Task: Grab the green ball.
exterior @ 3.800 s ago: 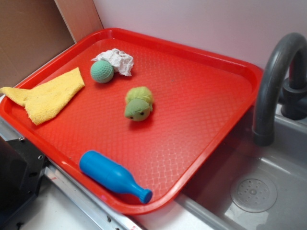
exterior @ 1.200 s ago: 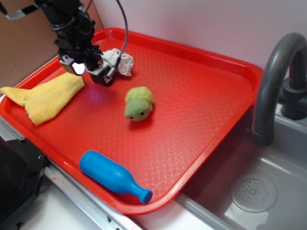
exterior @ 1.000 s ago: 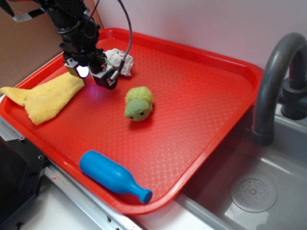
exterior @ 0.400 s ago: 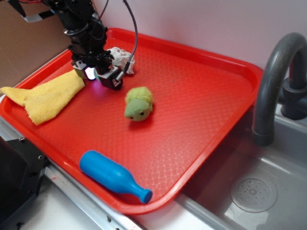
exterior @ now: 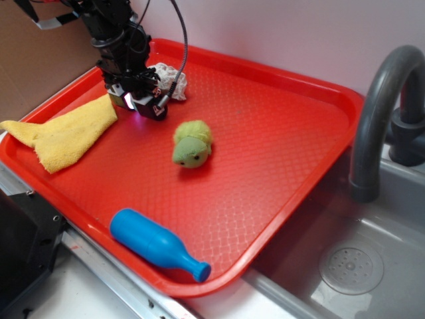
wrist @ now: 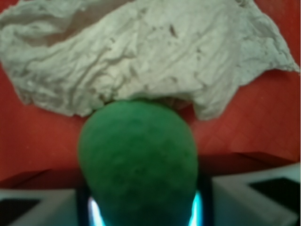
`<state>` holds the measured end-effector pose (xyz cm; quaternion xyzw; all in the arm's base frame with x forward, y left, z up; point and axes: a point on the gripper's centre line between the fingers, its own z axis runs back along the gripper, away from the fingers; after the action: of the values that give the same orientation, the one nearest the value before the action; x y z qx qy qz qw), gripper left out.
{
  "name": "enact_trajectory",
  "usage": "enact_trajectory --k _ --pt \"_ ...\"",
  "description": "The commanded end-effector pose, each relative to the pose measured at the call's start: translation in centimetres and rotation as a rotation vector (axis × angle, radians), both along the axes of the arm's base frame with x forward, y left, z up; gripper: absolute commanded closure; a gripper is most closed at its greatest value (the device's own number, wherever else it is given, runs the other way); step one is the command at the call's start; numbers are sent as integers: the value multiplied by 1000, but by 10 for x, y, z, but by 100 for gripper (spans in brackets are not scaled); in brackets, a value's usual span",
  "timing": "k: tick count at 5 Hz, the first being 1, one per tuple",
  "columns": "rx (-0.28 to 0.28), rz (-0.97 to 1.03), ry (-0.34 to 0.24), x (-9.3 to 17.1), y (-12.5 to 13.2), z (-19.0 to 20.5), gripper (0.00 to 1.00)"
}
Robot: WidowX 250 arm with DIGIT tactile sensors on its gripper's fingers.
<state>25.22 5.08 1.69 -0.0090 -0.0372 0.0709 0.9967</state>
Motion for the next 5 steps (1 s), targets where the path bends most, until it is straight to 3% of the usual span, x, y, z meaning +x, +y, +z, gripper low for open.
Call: enact_trajectory --k 1,2,3,4,5 --pt "83 72 11 -19 -10 52 100" --pt "100 95 -14 -33 -19 93 100" --pt "76 118 -10 -50 -32 121 100" --pt "-31 104 -56 -78 -54 153 100" --pt "-145 78 -59 -101 -67 173 100"
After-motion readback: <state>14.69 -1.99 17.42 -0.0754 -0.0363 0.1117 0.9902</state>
